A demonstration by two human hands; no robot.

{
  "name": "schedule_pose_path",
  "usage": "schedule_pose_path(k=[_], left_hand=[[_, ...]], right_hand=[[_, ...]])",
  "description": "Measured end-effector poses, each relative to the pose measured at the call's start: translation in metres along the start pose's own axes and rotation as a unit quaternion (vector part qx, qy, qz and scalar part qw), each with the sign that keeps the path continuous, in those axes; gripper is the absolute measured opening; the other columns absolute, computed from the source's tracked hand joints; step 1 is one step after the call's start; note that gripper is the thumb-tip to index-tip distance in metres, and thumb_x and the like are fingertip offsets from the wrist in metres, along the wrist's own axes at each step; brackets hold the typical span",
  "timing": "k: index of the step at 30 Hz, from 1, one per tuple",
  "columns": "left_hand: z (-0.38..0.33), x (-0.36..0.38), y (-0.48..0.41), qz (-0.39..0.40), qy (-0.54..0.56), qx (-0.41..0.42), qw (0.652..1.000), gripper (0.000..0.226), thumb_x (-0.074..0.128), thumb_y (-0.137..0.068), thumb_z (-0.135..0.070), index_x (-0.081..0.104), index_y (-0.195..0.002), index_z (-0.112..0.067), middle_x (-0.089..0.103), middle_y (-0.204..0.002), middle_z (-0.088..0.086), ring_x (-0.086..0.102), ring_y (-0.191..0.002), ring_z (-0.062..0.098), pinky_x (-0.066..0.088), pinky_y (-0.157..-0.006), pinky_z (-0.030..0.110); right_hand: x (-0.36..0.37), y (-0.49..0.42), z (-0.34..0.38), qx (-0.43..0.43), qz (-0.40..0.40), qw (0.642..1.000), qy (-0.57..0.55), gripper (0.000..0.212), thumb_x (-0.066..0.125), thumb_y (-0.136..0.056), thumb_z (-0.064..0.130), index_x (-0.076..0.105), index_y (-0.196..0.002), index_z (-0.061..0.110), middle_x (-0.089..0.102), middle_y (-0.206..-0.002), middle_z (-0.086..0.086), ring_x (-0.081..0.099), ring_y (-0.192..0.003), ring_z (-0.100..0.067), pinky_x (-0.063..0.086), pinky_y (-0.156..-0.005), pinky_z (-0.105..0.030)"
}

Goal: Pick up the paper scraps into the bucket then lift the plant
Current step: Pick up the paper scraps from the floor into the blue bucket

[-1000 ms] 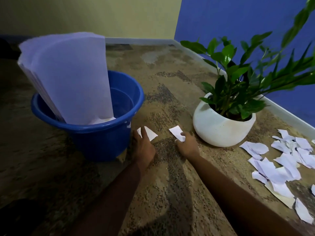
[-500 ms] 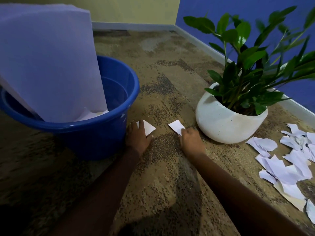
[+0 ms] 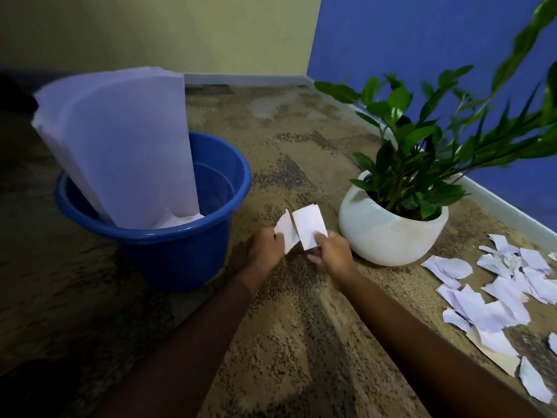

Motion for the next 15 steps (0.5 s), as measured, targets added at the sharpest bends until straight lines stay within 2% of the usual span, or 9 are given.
schedule_pose_path(k=[2, 4, 6, 8, 10, 12, 14, 15], left_hand=[[-0.017, -0.001, 0.008, 0.036, 0.165, -0.025, 0.985, 0.037, 0.036, -0.101, -0.012, 0.050, -0.128, 0.007, 0.064, -0.117, 0.029, 0.064, -0.075, 0.027, 0.053, -0.057, 0.023], [-0.034, -0.009, 0.016, 0.050, 0.244, -0.033, 0.968, 0.037, 0.035, -0.101, -0.012, 0.049, -0.131, 0.004, 0.064, -0.115, 0.027, 0.065, -0.076, 0.028, 0.048, -0.048, 0.017], [-0.046, -0.021, 0.023, 0.041, 0.262, -0.015, 0.964, 0.032, 0.034, -0.102, -0.015, 0.054, -0.122, 0.000, 0.066, -0.091, 0.020, 0.057, -0.060, 0.018, 0.045, -0.043, 0.016], [-0.052, -0.035, 0.027, 0.025, 0.258, 0.005, 0.966, 0.032, 0.033, -0.102, -0.021, 0.059, -0.094, -0.005, 0.058, -0.069, 0.009, 0.050, -0.052, 0.014, 0.042, -0.042, 0.017], [-0.052, -0.045, 0.030, 0.016, 0.247, 0.019, 0.969, 0.044, 0.031, -0.102, -0.029, 0.055, -0.070, -0.012, 0.053, -0.062, 0.004, 0.049, -0.051, 0.014, 0.041, -0.045, 0.020], [-0.048, -0.052, 0.036, 0.010, 0.248, 0.027, 0.968, 0.051, 0.028, -0.102, -0.038, 0.056, -0.065, -0.016, 0.054, -0.060, 0.001, 0.051, -0.051, 0.014, 0.040, -0.050, 0.022], [-0.039, -0.055, 0.045, 0.011, 0.248, 0.012, 0.969, 0.056, 0.025, -0.101, -0.044, 0.057, -0.064, -0.017, 0.055, -0.058, 0.000, 0.051, -0.052, 0.014, 0.040, -0.052, 0.023], [-0.035, -0.055, 0.049, 0.017, 0.233, 0.004, 0.972, 0.056, 0.025, -0.101, -0.043, 0.056, -0.063, -0.017, 0.054, -0.057, 0.000, 0.050, -0.051, 0.014, 0.040, -0.052, 0.023]], right_hand=[[0.008, 0.010, 0.015, 0.016, 0.040, 0.998, -0.047, 0.021, 0.047, -0.096, 0.019, 0.059, -0.111, 0.009, 0.059, -0.107, -0.007, 0.057, -0.099, -0.020, 0.046, -0.087, -0.036], [0.013, 0.021, 0.030, 0.020, 0.072, 0.992, -0.098, 0.012, 0.048, -0.096, 0.016, 0.058, -0.090, 0.017, 0.062, -0.095, -0.004, 0.059, -0.087, -0.016, 0.048, -0.080, -0.032], [0.014, 0.029, 0.047, -0.003, 0.078, 0.986, -0.149, 0.015, 0.050, -0.095, 0.011, 0.057, -0.083, 0.013, 0.062, -0.083, -0.005, 0.059, -0.074, -0.015, 0.049, -0.070, -0.026], [0.013, 0.039, 0.068, -0.045, 0.054, 0.989, -0.127, 0.009, 0.053, -0.093, 0.008, 0.059, -0.087, 0.005, 0.060, -0.075, -0.005, 0.055, -0.063, -0.013, 0.046, -0.059, -0.020], [0.013, 0.050, 0.091, -0.113, 0.006, 0.991, -0.070, 0.015, 0.056, -0.091, 0.007, 0.061, -0.102, -0.001, 0.058, -0.071, -0.003, 0.051, -0.057, -0.011, 0.044, -0.052, -0.019], [0.017, 0.066, 0.119, -0.204, -0.044, 0.978, -0.024, 0.021, 0.057, -0.090, 0.007, 0.060, -0.108, -0.001, 0.060, -0.077, -0.004, 0.054, -0.061, -0.012, 0.047, -0.058, -0.026], [0.028, 0.086, 0.144, -0.293, -0.067, 0.954, 0.004, 0.021, 0.059, -0.088, 0.008, 0.060, -0.108, 0.002, 0.062, -0.090, -0.005, 0.059, -0.074, -0.017, 0.051, -0.069, -0.036], [0.037, 0.096, 0.154, -0.328, -0.066, 0.942, 0.016, 0.021, 0.059, -0.088, 0.009, 0.059, -0.108, 0.004, 0.062, -0.094, -0.005, 0.059, -0.079, -0.017, 0.053, -0.070, -0.034]])
Point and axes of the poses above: each hand's wrist, its own y-axis away from the middle knuckle, its own x-axis out of the palm, z = x × y, the point moved 5 cm from there along -y, towards the middle knuckle
